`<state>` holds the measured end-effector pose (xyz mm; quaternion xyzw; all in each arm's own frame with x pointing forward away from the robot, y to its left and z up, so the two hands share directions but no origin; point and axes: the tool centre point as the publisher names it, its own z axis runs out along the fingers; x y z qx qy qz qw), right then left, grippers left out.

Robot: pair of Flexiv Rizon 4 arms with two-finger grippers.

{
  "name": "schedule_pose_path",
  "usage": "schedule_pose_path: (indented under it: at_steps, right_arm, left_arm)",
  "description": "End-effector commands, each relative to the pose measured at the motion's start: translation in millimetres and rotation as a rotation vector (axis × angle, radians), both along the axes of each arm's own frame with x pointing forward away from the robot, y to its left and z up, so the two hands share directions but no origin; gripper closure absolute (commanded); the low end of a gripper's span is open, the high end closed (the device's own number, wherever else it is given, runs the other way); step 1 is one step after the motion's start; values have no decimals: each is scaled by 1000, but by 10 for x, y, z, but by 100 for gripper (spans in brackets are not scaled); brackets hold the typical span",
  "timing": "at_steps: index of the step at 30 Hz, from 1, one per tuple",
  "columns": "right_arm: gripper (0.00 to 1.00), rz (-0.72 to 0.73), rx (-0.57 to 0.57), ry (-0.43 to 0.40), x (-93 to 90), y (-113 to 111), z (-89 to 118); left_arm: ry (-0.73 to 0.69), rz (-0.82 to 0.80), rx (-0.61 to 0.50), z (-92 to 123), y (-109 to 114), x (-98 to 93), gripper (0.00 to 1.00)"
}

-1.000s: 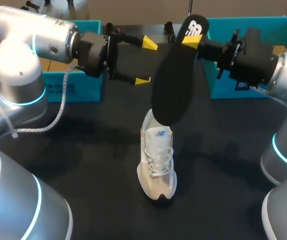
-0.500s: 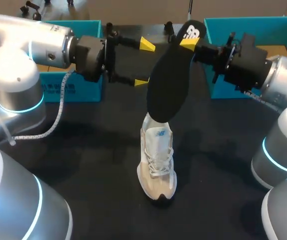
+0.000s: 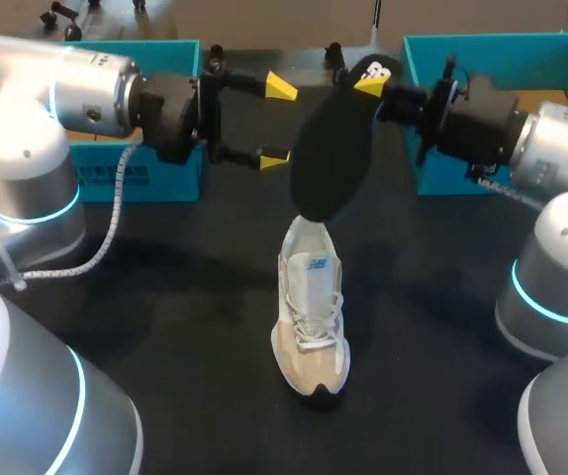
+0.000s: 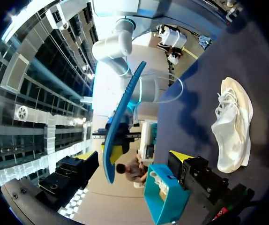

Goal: Take the shoe out of the shoebox, open the shoe tongue, remove and reinsert the insole, then place the shoe into the shoebox

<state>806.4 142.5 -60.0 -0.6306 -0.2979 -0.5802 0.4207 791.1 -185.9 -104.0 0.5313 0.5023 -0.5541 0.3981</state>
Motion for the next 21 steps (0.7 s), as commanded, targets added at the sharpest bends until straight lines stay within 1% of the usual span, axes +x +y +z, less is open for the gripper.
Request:
schedule_pose_path:
  at_steps: [1,9,15,21]
  right_arm:
    - [100,47,-61,53,228,102,18]
    - [100,88,-66,112,369,193,-105]
    - [100,117,-79,153,407,290,-218]
    - [100,127,-84,174,427,351,-314]
  left_arm:
    - [-6,1,-21,-16,-14,-48,0]
    - [-10,1,-58,24,-61,-83,0]
    - [-13,-5,-66,48,-91,-98,0]
    - [-17,-5,-84,75,-127,-96,0]
